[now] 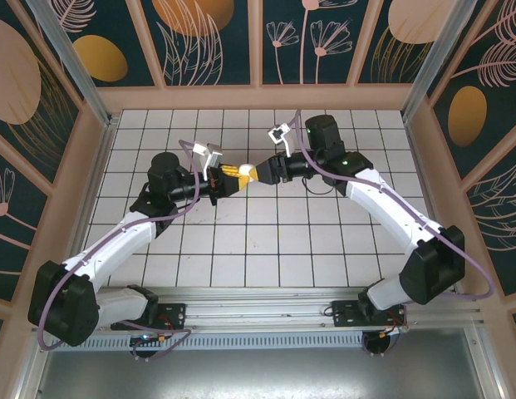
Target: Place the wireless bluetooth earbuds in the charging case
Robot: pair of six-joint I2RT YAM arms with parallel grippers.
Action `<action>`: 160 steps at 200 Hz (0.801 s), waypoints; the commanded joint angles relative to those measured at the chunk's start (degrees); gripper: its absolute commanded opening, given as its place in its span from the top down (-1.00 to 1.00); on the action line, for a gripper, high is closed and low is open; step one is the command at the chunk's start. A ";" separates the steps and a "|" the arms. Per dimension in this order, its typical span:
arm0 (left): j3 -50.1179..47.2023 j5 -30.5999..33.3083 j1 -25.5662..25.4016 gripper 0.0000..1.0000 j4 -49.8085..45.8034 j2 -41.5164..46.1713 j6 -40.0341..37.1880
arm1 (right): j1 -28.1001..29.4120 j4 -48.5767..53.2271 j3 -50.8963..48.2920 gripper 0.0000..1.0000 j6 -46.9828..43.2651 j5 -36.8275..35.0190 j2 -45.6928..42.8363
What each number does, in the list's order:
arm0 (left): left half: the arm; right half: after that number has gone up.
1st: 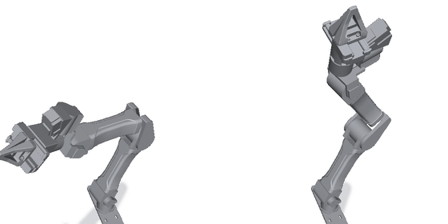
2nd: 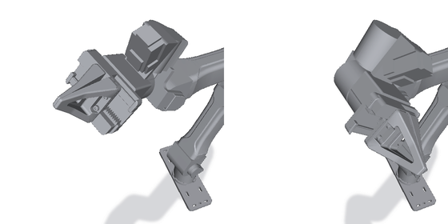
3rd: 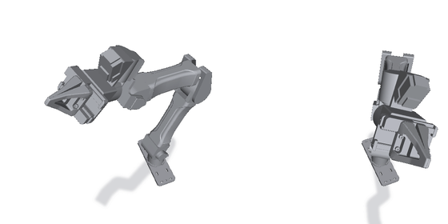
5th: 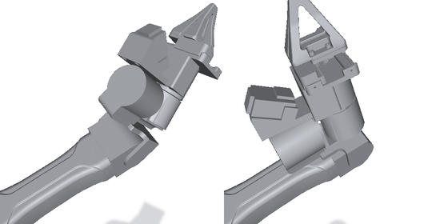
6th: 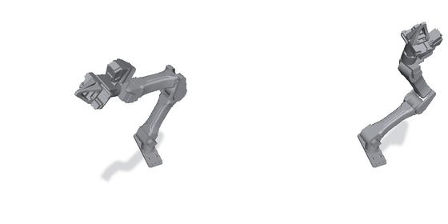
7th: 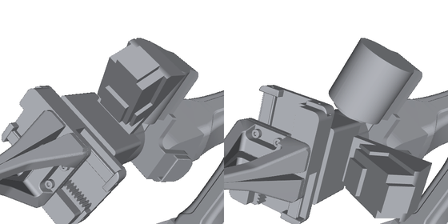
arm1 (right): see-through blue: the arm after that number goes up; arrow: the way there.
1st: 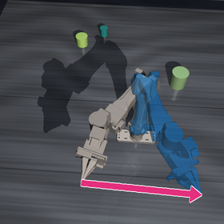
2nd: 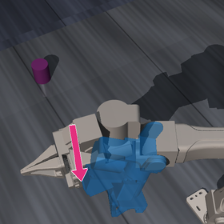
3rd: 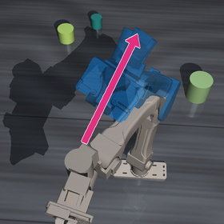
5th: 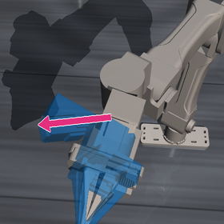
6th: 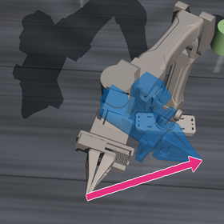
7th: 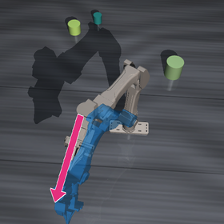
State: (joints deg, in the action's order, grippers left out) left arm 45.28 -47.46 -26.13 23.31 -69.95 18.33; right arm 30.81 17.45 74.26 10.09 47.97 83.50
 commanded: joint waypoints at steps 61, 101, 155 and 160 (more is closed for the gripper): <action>-0.71 -10.82 -1.77 0.94 3.36 2.89 -2.22 | -6.03 -7.52 -1.39 -0.04 9.01 -10.49 1.20; -1.39 -8.99 -1.82 0.95 3.04 3.42 -2.88 | -6.19 -11.20 -4.52 -0.07 8.84 -5.94 -1.99; -3.35 -2.76 -1.82 0.96 0.79 5.47 -7.05 | -8.04 -0.46 -3.70 -0.09 10.49 -24.19 -1.05; -3.70 -1.89 -1.77 0.96 0.56 5.82 -7.52 | -8.36 0.72 -3.49 -0.07 11.30 -25.63 -0.18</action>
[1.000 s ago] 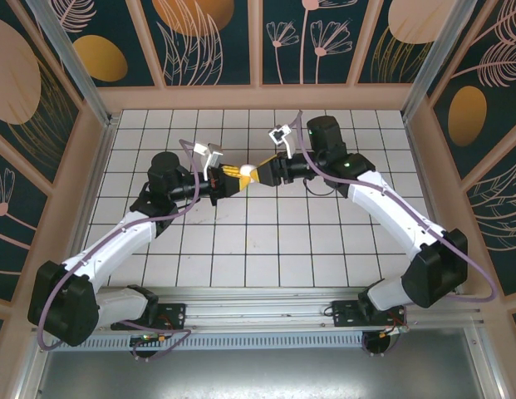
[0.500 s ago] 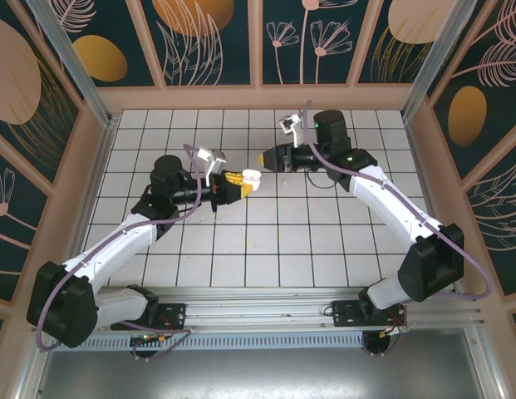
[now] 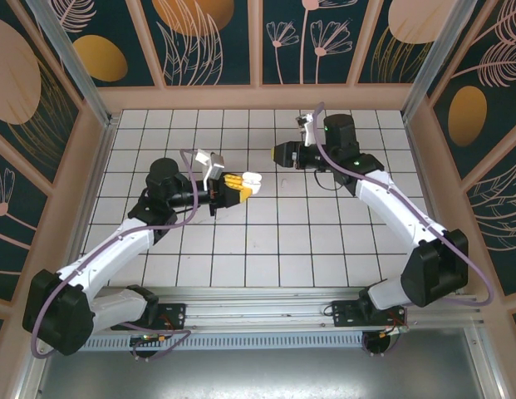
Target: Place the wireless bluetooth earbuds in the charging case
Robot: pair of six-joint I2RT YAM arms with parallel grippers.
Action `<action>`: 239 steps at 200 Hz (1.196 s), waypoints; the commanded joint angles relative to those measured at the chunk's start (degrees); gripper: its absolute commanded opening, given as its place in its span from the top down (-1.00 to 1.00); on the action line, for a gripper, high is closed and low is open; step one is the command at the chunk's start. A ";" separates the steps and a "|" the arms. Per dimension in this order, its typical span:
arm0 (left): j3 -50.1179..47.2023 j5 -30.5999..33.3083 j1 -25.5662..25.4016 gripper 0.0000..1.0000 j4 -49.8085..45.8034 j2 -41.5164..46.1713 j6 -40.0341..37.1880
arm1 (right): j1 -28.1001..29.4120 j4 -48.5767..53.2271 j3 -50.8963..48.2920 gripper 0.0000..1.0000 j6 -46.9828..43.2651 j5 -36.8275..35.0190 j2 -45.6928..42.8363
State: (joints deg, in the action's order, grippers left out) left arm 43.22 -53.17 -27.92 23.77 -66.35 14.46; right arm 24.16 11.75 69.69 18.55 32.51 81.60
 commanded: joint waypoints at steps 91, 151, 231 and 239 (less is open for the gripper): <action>-12.71 9.61 -0.02 0.97 4.68 6.07 -12.84 | -3.17 13.17 7.14 0.37 2.83 -15.82 22.51; -14.77 9.30 -0.03 1.00 8.00 3.16 -16.29 | -3.42 12.69 8.88 0.56 1.80 -18.59 29.64; -18.59 13.86 -0.03 1.00 15.28 4.76 -19.10 | -4.15 8.09 8.03 0.31 2.02 -17.32 33.06; -18.63 14.58 -0.03 1.00 15.10 5.12 -19.39 | -4.28 7.71 7.77 0.31 2.15 -17.14 33.17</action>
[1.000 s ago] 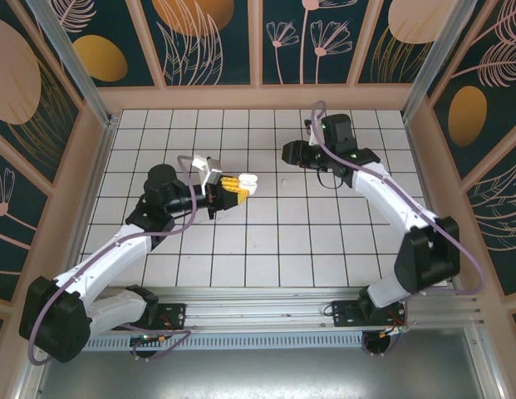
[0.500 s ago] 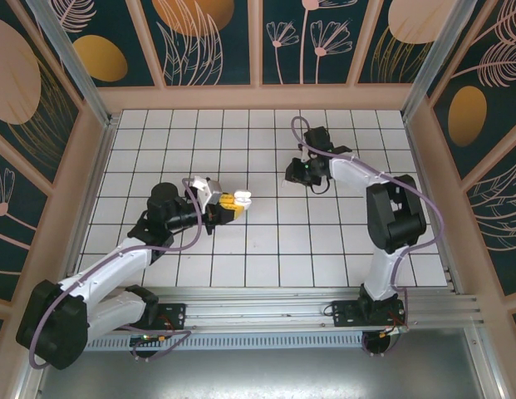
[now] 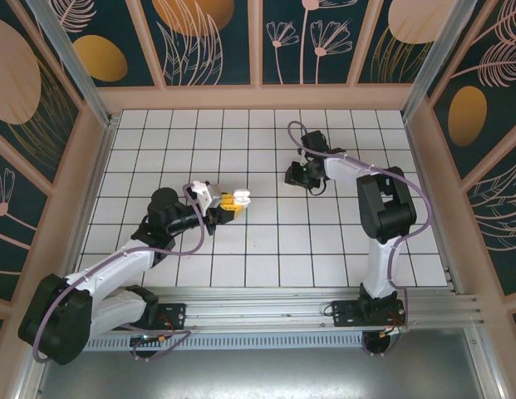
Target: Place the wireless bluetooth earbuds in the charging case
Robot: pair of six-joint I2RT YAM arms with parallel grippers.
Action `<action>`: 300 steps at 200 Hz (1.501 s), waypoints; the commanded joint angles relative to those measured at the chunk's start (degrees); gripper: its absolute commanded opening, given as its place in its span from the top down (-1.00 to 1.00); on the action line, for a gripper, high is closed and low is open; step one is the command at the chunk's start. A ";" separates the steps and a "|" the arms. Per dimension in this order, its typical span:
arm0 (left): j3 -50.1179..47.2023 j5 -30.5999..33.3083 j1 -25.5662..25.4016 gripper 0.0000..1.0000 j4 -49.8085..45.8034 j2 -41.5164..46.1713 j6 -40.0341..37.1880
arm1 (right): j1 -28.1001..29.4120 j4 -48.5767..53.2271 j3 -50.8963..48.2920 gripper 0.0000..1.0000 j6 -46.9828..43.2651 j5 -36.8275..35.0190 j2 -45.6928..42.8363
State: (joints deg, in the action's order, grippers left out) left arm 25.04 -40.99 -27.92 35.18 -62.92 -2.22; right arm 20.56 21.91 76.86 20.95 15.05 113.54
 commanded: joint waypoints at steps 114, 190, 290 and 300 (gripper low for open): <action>-0.34 3.72 -0.03 1.00 2.00 1.56 -3.40 | -0.21 -3.30 1.00 0.37 -0.73 2.09 3.35; -0.37 4.01 -0.03 1.00 1.25 1.58 -3.84 | 0.26 -3.58 3.16 0.39 -0.39 2.87 5.26; -0.28 4.43 0.00 1.00 0.60 1.50 -3.92 | 1.06 -3.11 4.91 0.39 -0.56 3.42 6.67; -0.34 4.46 0.02 1.00 0.53 1.58 -3.85 | 1.08 -2.89 4.86 0.39 -0.73 3.32 6.48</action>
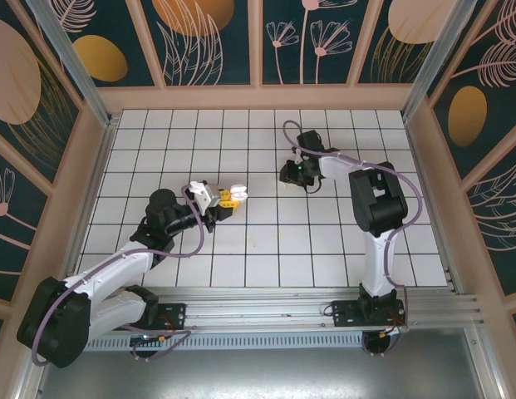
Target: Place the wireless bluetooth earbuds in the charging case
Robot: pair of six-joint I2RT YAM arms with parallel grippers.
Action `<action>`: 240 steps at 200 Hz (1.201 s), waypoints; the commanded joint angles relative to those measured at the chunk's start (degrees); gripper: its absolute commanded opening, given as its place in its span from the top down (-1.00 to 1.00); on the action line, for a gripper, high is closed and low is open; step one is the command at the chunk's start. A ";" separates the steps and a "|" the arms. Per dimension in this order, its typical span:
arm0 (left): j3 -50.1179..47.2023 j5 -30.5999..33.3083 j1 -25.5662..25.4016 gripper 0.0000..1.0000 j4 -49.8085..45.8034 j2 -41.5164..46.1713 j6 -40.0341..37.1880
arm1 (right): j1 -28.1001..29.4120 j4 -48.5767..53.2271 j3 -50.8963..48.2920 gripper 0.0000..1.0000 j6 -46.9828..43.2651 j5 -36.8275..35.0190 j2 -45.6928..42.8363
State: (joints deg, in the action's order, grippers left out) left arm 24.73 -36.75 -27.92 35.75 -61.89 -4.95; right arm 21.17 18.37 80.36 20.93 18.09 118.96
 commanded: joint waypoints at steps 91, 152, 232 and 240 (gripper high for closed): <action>-0.03 0.59 -0.03 1.00 -0.41 0.80 -1.03 | 1.26 2.05 3.30 0.38 -2.10 0.98 2.13; -0.03 1.02 -0.02 1.00 -1.03 1.50 -0.99 | 1.93 3.34 3.94 0.57 -2.63 1.09 2.81; 0.06 1.31 0.01 1.00 -1.46 2.16 -0.48 | 3.16 6.13 3.22 0.63 -0.71 -2.95 0.18; 0.01 1.42 -0.03 1.00 -1.64 2.35 -0.47 | 3.49 6.40 2.53 0.61 0.10 -3.67 -0.71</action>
State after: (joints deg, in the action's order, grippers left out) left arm 24.73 -35.44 -27.92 34.20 -60.99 -4.95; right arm 23.53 20.69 83.24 19.55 17.52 120.84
